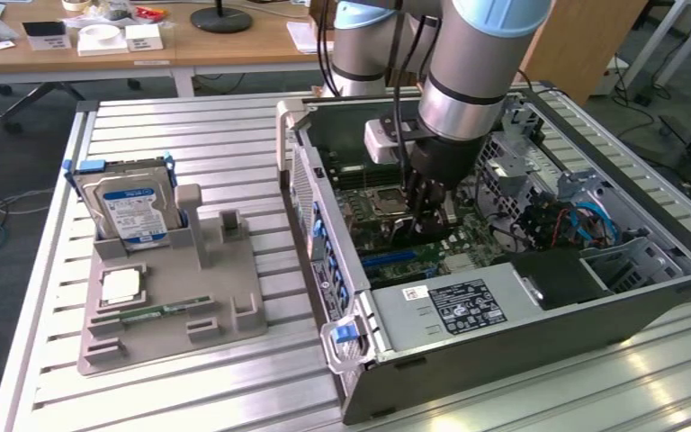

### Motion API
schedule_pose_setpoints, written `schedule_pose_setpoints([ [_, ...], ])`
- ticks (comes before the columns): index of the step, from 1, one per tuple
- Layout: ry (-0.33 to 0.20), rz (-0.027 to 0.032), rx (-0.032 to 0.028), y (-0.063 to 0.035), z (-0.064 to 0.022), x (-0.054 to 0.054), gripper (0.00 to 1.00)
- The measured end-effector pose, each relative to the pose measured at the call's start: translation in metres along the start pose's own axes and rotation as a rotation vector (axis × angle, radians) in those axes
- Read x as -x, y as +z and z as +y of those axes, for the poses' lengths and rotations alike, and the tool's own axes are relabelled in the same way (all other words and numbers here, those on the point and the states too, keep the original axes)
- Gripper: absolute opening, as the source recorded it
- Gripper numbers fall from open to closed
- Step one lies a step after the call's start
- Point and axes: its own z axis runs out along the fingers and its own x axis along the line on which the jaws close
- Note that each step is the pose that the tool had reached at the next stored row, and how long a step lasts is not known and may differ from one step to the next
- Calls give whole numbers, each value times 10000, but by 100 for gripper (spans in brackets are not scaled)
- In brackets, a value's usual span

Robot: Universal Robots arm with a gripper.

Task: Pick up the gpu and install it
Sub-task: 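Insert the gpu into the slot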

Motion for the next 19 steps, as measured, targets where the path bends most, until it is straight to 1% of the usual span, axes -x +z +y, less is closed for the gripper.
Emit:
schedule_pose_setpoints([
  [5,2,4,0,-1,1,-14,27],
  [10,0,7,1,11,34,-17,27],
  [16,0,19,1,76,62,-20,27],
  [19,-1,24,1,81,63,-21,27],
])
